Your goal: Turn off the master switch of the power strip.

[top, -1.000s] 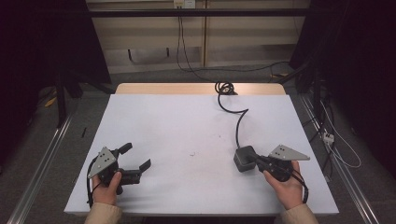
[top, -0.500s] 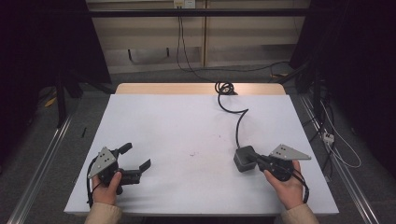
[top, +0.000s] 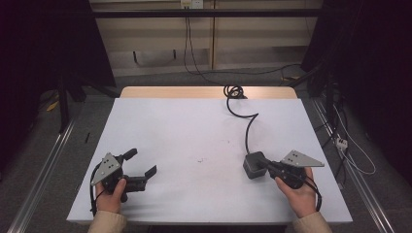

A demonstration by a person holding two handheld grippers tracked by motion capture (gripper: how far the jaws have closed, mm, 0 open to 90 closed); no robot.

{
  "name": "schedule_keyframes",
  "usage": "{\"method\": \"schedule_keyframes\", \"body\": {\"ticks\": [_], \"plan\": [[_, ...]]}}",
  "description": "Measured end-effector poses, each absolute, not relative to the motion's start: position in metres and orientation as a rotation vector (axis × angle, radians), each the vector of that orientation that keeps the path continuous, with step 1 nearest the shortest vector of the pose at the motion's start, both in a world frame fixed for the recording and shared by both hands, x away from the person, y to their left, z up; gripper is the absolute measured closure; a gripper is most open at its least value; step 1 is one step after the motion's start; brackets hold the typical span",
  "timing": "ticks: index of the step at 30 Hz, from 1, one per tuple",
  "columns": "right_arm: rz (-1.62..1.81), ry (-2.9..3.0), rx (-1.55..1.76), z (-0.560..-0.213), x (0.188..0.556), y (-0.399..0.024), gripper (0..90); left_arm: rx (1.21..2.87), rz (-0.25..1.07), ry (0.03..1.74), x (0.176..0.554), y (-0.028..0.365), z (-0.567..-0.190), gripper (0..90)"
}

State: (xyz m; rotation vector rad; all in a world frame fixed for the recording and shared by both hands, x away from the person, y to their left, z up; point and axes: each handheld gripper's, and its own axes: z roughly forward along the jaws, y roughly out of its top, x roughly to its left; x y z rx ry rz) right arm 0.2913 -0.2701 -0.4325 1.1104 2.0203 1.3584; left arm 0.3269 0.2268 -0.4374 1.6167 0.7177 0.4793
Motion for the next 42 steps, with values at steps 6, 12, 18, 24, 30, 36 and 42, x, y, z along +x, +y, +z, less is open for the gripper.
{"method": "schedule_keyframes", "body": {"ticks": [6,12,18,24,30,36,42], "plan": [[1.391,2.003,1.117,-0.4296,0.2902,-0.27,90.0,1.614,0.481,0.72,0.3267,0.2269,-0.4373,2.6],[1.425,1.985,1.149,-0.43,0.291,-0.2717,77.3,1.611,0.48,0.72,0.3268,0.2269,-0.4374,2.6],[1.446,1.978,1.164,-0.4291,0.2919,-0.2722,71.0,1.612,0.48,0.723,0.3265,0.2279,-0.4374,2.6],[1.441,1.981,1.167,-0.4284,0.2922,-0.2718,62.2,1.611,0.48,0.722,0.3263,0.2275,-0.4373,2.6],[1.453,1.966,1.172,-0.4282,0.2927,-0.2731,51.7,1.611,0.481,0.721,0.3263,0.2283,-0.437,2.6],[1.467,1.959,1.179,-0.4286,0.2931,-0.2736,37.5,1.613,0.482,0.717,0.3264,0.2281,-0.4369,2.6],[1.467,1.944,1.178,-0.4285,0.2924,-0.2745,24.0,1.609,0.481,0.722,0.3262,0.2288,-0.4369,2.6]]}}
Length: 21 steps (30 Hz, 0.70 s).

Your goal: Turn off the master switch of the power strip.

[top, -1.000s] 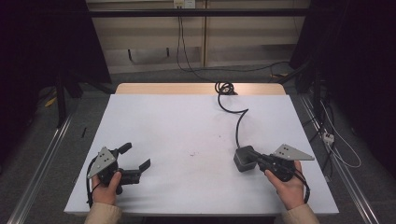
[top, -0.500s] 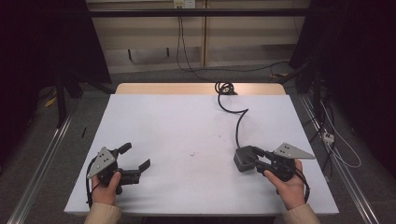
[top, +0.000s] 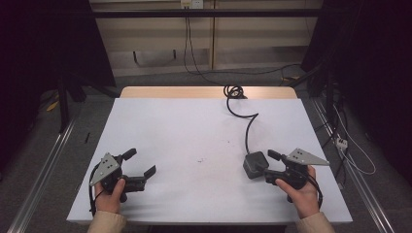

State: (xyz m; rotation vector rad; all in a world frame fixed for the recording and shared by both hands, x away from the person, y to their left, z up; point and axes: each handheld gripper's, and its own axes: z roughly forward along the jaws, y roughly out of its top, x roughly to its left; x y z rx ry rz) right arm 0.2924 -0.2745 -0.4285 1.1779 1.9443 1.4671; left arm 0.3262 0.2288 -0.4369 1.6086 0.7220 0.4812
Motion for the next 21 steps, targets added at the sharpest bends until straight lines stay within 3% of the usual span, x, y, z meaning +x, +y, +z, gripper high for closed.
{"method": "schedule_keyframes", "body": {"ticks": [21], "plan": [[1.473,1.963,1.137,-0.428,0.2845,-0.2814,6.9,1.608,0.481,0.723,0.3261,0.2286,-0.4371,2.6]]}}
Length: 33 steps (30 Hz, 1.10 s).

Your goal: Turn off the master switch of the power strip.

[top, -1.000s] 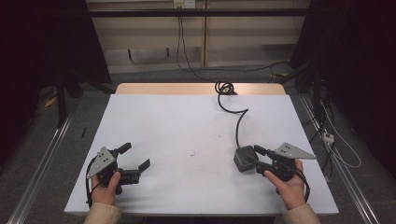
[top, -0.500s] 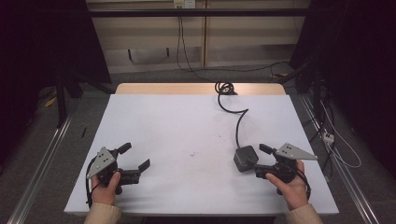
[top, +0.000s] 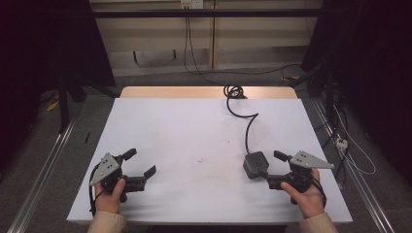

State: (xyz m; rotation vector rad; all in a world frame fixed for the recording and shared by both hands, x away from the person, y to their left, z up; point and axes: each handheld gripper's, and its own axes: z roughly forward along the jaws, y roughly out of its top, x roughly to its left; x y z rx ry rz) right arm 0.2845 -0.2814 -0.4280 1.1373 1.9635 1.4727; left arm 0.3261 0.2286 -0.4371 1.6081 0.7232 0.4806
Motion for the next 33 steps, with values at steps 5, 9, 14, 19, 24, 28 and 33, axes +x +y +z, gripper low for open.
{"method": "schedule_keyframes", "body": {"ticks": [5,9,14,19,24,28,33], "plan": [[1.464,1.973,1.13,-0.43,0.284,-0.284,5.3,1.607,0.481,0.724,0.326,0.229,-0.437,2.6],[1.46,1.973,1.13,-0.431,0.283,-0.286,5.2,1.606,0.477,0.726,0.326,0.228,-0.437,2.6],[1.452,1.975,1.13,-0.432,0.281,-0.289,5.0,1.607,0.481,0.724,0.326,0.229,-0.437,2.6],[1.447,1.978,1.125,-0.433,0.279,-0.292,5.0,1.604,0.48,0.726,0.326,0.229,-0.437,2.6],[1.434,1.99,1.119,-0.435,0.276,-0.293,5.1,1.606,0.481,0.726,0.326,0.229,-0.437,2.6],[1.428,1.991,1.123,-0.436,0.275,-0.294,5.2,1.6,0.48,0.731,0.326,0.229,-0.437,2.6],[1.417,1.988,1.138,-0.438,0.274,-0.299,5.4,1.598,0.481,0.732,0.325,0.229,-0.437,2.6]]}}
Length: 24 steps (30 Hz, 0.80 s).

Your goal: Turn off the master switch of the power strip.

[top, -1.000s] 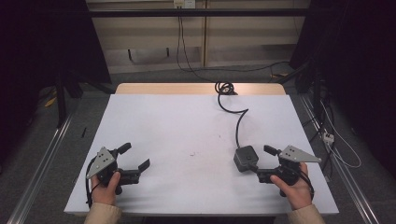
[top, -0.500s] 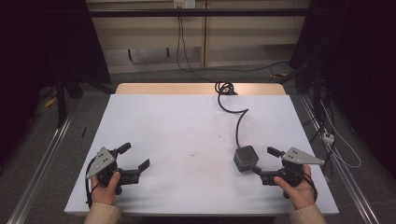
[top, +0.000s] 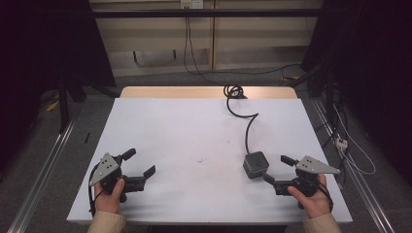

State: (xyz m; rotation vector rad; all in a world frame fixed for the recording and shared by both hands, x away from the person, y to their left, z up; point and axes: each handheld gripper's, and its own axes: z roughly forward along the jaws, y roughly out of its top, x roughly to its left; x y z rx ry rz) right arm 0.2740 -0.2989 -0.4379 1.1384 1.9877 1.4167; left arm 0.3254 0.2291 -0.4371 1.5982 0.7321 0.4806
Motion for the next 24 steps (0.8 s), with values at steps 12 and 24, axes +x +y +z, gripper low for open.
{"method": "schedule_keyframes", "body": {"ticks": [12,24], "plan": [[1.397,1.984,1.151,-0.442,0.269,-0.308,5.6,1.599,0.48,0.733,0.325,0.229,-0.437,2.6],[1.384,1.986,1.158,-0.445,0.265,-0.314,5.7,1.601,0.481,0.733,0.325,0.229,-0.437,2.6]]}}
